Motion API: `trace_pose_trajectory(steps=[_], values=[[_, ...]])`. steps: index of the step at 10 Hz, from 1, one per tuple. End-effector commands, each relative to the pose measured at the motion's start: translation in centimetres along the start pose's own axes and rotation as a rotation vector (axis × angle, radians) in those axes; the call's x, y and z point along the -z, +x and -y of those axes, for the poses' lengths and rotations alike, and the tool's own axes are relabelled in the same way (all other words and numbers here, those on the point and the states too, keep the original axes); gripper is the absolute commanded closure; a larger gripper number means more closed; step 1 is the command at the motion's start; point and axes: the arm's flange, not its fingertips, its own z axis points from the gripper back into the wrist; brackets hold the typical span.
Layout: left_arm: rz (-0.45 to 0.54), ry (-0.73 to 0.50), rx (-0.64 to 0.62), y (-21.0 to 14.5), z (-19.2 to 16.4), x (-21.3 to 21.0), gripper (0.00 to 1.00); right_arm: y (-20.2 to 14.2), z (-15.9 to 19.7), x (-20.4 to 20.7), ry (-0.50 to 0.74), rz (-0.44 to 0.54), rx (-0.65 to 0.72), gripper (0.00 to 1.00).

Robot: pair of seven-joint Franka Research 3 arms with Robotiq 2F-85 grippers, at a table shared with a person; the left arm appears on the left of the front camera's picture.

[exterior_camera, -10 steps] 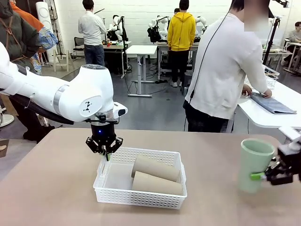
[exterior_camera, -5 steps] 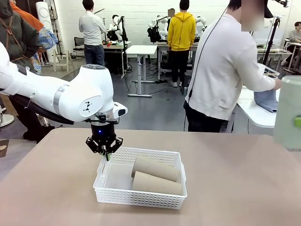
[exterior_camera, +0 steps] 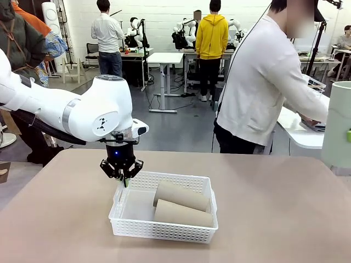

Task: Clean and organize the cups into the basket.
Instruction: Pick up the Reusable plastic cup from the right side of the table and stack it inside the Organizing basket in the center of the table.

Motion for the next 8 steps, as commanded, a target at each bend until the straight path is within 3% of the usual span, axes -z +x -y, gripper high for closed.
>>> trace_pose_trajectory(steps=[1, 3, 4, 6, 8], values=[[0.007, 0.001, 0.000, 0.1, 0.1, -0.2, 1.00, -0.3, 0.1, 0.1, -0.001, 0.002, -0.011, 0.80], [0.007, 0.001, 0.000, 0.1, 0.1, -0.2, 1.00, -0.3, 0.1, 0.1, -0.001, 0.002, -0.011, 0.80], [0.007, 0.001, 0.000, 0.1, 0.1, -0.2, 1.00, 0.0, 0.0, 0.0, 0.001, 0.000, 0.001, 0.16], [0.007, 0.001, 0.000, 0.1, 0.1, -0.2, 1.00, 8.3, -0.1, 6.2, 0.066, -0.277, -0.115, 0.16], [0.007, 0.001, 0.000, 0.1, 0.1, -0.2, 1.00, 13.6, 0.6, 15.0, 0.188, -0.510, -0.166, 0.16]])
